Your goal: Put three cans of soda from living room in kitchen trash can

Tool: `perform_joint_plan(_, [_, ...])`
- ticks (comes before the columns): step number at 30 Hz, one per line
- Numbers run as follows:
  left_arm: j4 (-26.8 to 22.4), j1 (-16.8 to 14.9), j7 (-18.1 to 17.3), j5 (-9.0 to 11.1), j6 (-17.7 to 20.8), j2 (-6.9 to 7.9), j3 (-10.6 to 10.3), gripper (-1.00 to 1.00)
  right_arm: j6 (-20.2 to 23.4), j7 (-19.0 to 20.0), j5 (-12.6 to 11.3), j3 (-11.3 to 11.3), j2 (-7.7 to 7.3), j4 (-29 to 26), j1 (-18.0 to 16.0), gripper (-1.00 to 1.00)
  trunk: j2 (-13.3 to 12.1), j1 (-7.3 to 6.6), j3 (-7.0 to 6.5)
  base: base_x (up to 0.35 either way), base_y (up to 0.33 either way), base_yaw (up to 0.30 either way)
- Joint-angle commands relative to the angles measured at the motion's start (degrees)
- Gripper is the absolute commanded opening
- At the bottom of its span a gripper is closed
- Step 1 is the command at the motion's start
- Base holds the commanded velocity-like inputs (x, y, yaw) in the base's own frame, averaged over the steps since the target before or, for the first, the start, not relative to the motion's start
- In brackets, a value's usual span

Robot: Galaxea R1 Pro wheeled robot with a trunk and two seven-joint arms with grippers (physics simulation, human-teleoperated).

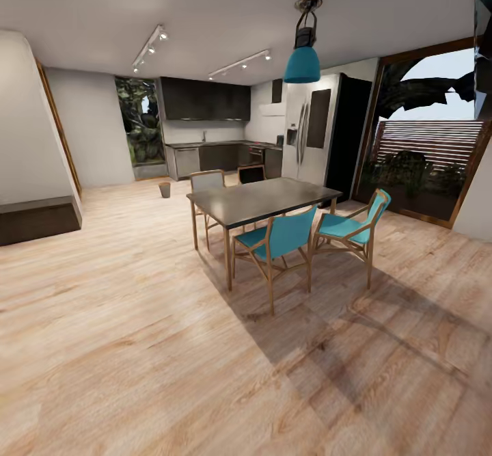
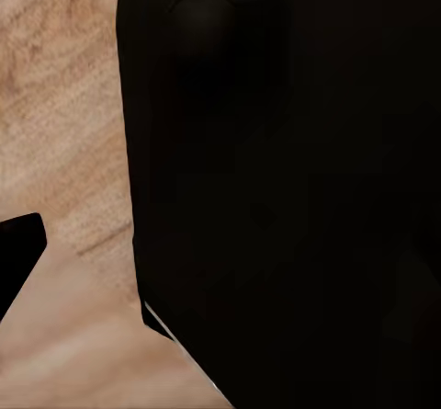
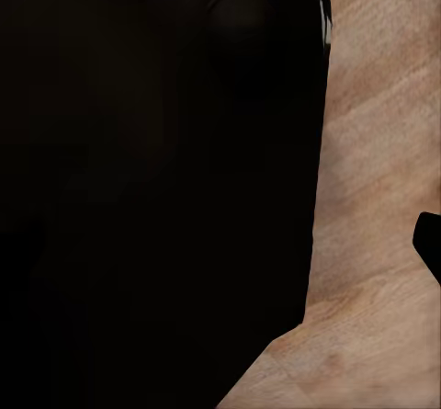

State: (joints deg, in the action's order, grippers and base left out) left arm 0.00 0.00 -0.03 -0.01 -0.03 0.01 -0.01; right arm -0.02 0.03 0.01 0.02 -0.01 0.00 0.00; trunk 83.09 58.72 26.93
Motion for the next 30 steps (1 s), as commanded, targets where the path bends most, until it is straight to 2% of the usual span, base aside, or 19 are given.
perform_joint_plan(1, [-0.3, -0.3, -0.3, -0.1, -0.3, 0.08, -0.1, 1.00, -0.2, 0.3, 0.1, 0.2, -0.29, -0.3, -0.3, 1.00, 0.0, 0.00, 0.00, 0.000, 0.000, 0.000])
perform_joint_plan(30, [-0.8, -0.4, -0.5, -0.2, -0.9, 0.08, -0.2, 1.00, -0.1, 1.0, 0.1, 0.2, -0.26, -0.4, -0.2, 1.00, 0.0, 0.00, 0.00, 0.000, 0.000, 0.000])
